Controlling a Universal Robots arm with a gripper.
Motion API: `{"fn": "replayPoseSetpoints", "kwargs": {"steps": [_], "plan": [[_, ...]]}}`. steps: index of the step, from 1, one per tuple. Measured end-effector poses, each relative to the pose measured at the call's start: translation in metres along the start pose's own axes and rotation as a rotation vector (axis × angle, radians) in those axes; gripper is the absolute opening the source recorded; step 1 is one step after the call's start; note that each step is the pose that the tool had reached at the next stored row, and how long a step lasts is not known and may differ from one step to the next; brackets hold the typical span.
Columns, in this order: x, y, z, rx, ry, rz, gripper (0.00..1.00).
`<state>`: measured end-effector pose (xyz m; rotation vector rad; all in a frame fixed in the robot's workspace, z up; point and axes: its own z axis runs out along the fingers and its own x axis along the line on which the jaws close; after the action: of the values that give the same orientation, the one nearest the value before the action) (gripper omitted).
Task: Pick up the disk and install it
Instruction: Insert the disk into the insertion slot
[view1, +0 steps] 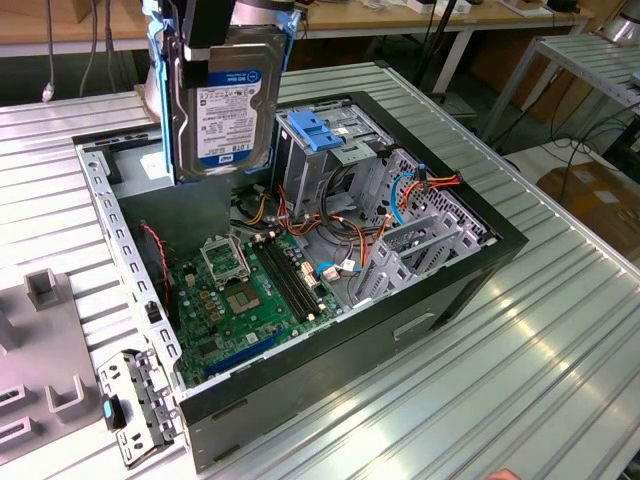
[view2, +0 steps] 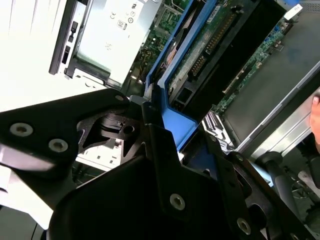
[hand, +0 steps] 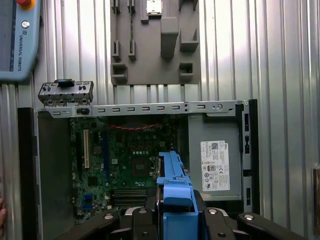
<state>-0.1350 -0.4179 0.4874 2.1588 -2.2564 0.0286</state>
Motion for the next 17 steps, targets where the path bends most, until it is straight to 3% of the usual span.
{"fn": "replayPoseSetpoints", "kwargs": {"steps": [3,5,6,12,17], "plan": [[0.0039,-0.0002,0.0001,0.0000,0.0000,0.000,0.37],[0.0128,-0.0006,0.0009,0.0002,-0.0001,0.000,0.37],[0.0174,-0.0008,0.0023,0.0044,-0.0007,0.000,0.37],[0.0244,-0.0011,0.0047,0.0173,-0.0049,0.000,0.37],[0.0312,-0.0028,0.0049,0.0176,-0.0048,0.000,0.37]]}}
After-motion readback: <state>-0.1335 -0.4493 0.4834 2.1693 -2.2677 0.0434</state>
